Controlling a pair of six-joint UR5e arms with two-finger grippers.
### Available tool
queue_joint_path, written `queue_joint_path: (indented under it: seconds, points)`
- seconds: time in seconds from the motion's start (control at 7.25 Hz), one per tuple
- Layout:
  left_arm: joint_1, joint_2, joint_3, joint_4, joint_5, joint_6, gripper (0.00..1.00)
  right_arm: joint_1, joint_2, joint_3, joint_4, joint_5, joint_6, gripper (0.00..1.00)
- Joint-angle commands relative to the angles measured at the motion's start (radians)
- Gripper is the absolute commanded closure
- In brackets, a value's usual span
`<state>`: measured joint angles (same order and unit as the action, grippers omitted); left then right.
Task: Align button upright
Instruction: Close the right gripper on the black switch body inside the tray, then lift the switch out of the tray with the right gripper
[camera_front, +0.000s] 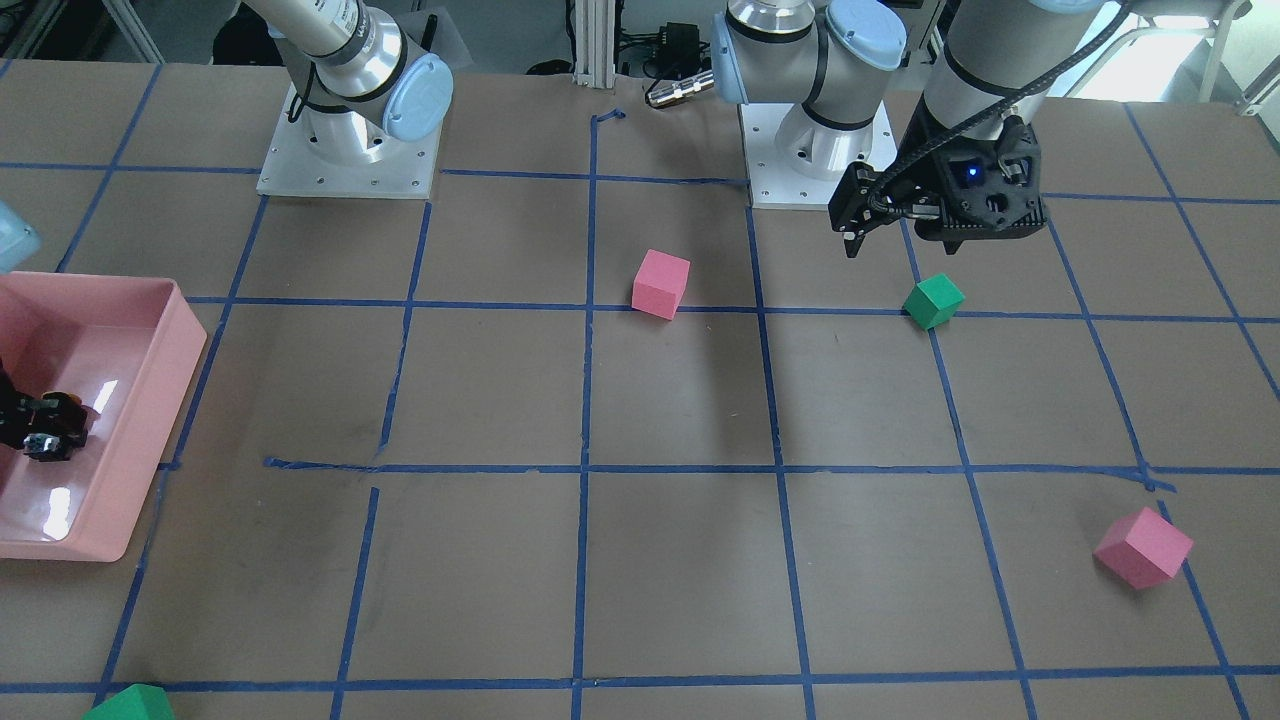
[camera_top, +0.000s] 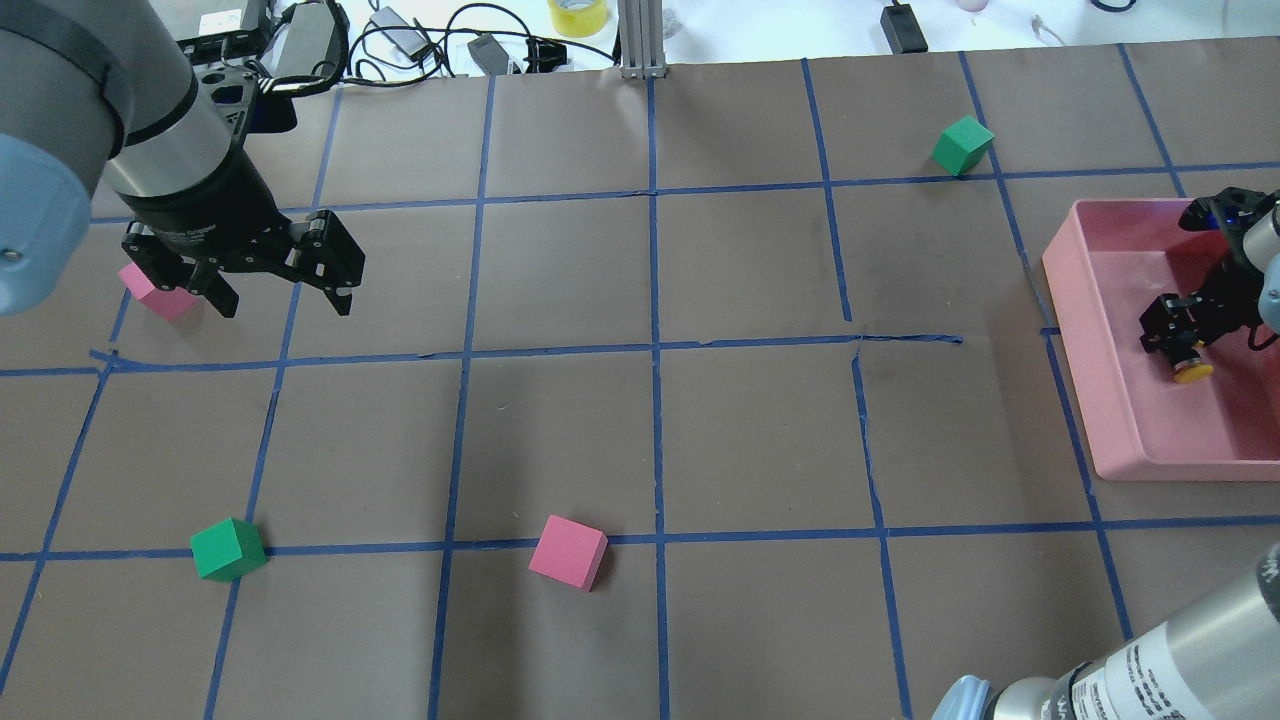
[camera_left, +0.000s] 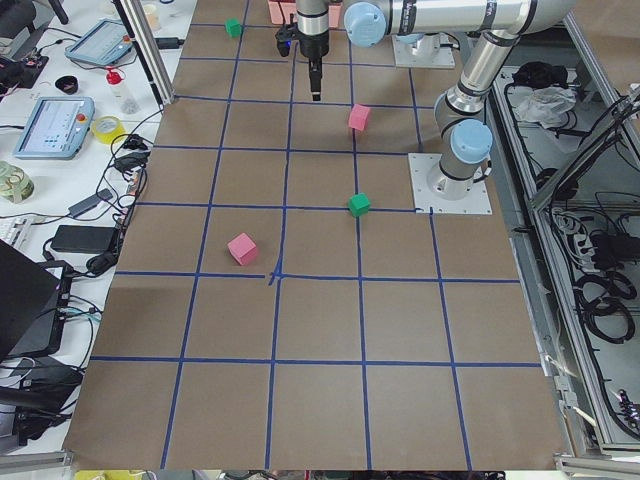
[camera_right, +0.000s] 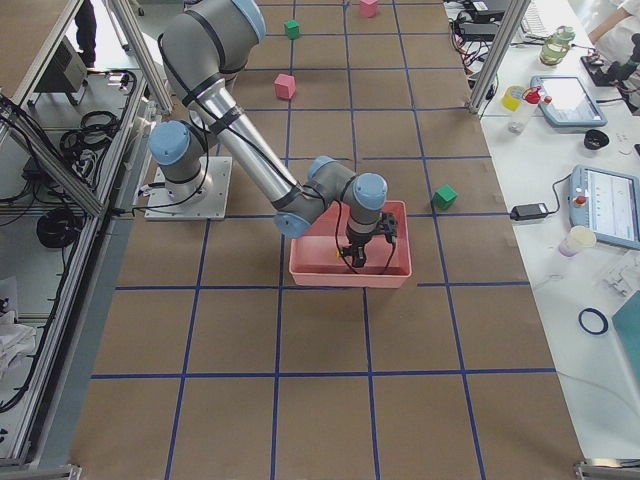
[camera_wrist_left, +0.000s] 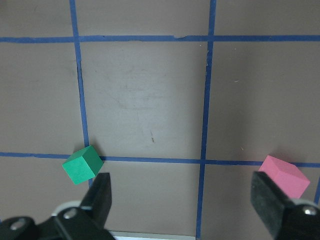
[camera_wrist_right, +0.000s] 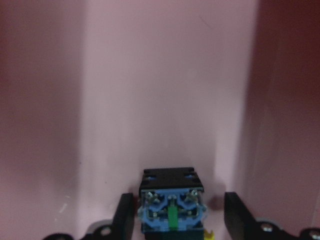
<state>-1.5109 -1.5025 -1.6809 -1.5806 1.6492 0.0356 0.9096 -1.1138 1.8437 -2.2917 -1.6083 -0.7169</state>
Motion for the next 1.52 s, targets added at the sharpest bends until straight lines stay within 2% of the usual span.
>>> queue_joint_path:
  seconds: [0.0, 0.28, 0.41, 0.69, 0.83, 1.1, 1.38]
  points:
    - [0.000, 0.007, 0.010, 0.001, -0.014, 0.001, 0.00, 0.000, -0.004, 0.000, 0.006, -0.005, -0.001, 0.86]
    - [0.000, 0.016, 0.010, 0.001, -0.028, 0.003, 0.00, 0.000, -0.015, -0.001, 0.021, -0.004, -0.006, 1.00]
    - [-0.002, 0.021, 0.012, 0.001, -0.054, 0.003, 0.00, 0.000, -0.027, -0.017, 0.079, -0.004, -0.012, 1.00]
    - [-0.003, 0.031, 0.010, -0.001, -0.135, 0.003, 0.00, 0.020, -0.127, -0.056, 0.165, 0.004, 0.005, 1.00]
    - [-0.005, 0.034, 0.012, -0.002, -0.129, 0.003, 0.00, 0.047, -0.165, -0.099, 0.217, 0.008, 0.016, 1.00]
    - [-0.005, 0.034, 0.018, -0.004, -0.121, 0.006, 0.00, 0.162, -0.193, -0.223, 0.369, 0.016, 0.069, 1.00]
    - [-0.003, 0.016, 0.016, 0.004, -0.108, 0.004, 0.00, 0.404, -0.214, -0.241, 0.388, 0.050, 0.309, 1.00]
